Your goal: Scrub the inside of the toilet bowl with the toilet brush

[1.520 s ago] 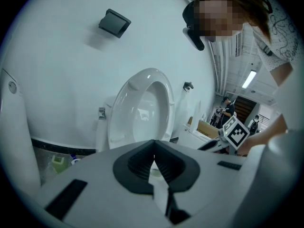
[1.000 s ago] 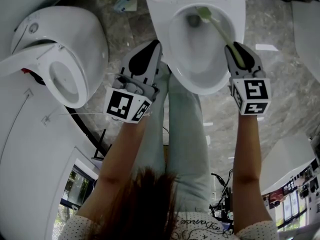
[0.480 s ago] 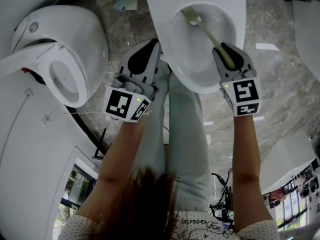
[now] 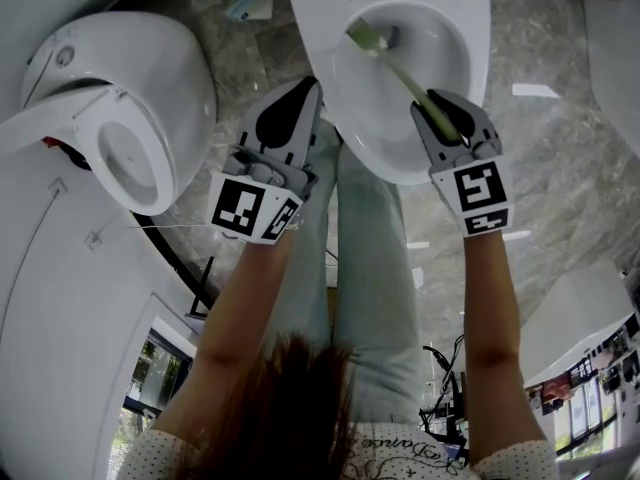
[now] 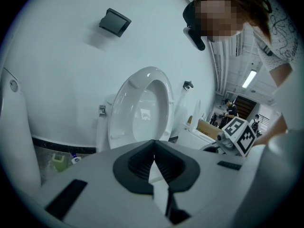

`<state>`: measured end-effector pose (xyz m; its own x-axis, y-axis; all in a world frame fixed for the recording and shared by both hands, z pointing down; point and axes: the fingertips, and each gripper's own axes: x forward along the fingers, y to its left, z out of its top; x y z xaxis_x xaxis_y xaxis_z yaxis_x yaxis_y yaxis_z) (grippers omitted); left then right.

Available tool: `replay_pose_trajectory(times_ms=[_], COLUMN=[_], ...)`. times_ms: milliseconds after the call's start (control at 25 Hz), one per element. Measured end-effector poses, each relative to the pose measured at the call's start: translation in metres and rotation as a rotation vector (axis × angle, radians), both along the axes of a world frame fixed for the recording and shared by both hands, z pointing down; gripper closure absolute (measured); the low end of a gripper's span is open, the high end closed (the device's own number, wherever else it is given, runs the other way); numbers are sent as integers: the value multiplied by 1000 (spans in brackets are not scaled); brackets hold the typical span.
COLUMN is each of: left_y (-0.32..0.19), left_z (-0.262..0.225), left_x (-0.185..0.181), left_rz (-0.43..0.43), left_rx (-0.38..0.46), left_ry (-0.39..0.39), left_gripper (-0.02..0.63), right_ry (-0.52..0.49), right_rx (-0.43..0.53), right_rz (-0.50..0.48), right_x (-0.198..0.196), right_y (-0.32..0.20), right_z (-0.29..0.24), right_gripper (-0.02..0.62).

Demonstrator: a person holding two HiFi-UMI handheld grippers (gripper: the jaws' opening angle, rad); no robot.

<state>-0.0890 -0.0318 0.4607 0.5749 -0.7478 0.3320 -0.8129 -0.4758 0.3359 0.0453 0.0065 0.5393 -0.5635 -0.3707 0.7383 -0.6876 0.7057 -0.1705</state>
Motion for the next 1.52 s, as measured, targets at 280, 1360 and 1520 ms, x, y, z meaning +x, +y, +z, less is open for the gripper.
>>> replay_pose_trajectory(times_ms=[280, 1360, 1520], left_y=[1, -4, -6], left_z=[2, 7, 10], left_x=[3, 9, 4], left_rz=[3, 14, 6], left_rx=[-3, -6, -6], left_ry=[0, -15, -19], left_gripper=[604, 603, 603], right_ry=[-18, -94, -103], right_rx=[-16, -131, -150], right_rz=[-77, 276, 301], right_x=[-11, 52, 52], right_y=[18, 10, 9], right_z=[0, 47, 59], right_gripper=[482, 482, 482])
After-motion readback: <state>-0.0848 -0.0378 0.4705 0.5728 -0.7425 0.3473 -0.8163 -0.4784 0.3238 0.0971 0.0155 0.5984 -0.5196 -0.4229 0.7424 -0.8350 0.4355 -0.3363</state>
